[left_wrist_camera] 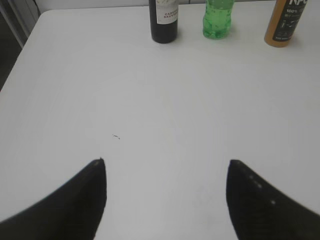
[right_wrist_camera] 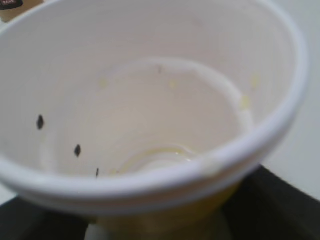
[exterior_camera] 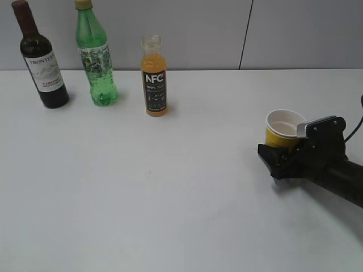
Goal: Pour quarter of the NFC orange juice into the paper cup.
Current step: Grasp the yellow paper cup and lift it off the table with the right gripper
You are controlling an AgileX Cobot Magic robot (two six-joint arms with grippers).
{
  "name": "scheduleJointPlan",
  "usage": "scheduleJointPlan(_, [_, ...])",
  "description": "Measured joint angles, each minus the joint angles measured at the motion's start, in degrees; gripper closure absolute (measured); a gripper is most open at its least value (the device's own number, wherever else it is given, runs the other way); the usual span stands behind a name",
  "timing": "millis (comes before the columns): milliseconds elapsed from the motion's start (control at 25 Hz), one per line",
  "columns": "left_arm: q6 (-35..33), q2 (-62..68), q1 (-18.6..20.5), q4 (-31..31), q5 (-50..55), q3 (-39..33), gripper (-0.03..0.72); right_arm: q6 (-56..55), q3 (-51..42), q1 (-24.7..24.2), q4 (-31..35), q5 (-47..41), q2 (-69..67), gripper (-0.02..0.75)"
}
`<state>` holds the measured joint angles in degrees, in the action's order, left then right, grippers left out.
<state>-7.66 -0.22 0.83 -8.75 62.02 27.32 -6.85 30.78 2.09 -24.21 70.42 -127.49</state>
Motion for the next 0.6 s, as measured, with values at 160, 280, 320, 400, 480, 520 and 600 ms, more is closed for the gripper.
scheduleJointPlan(160, [0.0,0.0,0.0,0.0,0.0,0.0,0.141,0.0,0.0,0.0,-0.1,0.2,0.0,0.181])
scheduleJointPlan(280, [0.0,0.0,0.0,0.0,0.0,0.0,0.141,0.1,0.0,0.0,-0.1,0.2,0.0,0.186])
scheduleJointPlan(320, [0.0,0.0,0.0,0.0,0.0,0.0,0.141,0.3,0.0,0.0,-0.2,0.2,0.0,0.198])
scheduleJointPlan(400, [0.0,0.0,0.0,0.0,0.0,0.0,0.141,0.8,0.0,0.0,-0.2,0.2,0.0,0.242])
scheduleJointPlan(480, [0.0,0.0,0.0,0.0,0.0,0.0,0.141,0.9,0.0,0.0,-0.2,0.2,0.0,0.253])
scheduleJointPlan(520, [0.0,0.0,0.0,0.0,0.0,0.0,0.141,0.9,0.0,0.0,-0.4,0.2,0.0,0.253])
scheduleJointPlan(600, [0.0,0.0,0.0,0.0,0.0,0.0,0.141,0.9,0.0,0.0,-1.7,0.1,0.1,0.253])
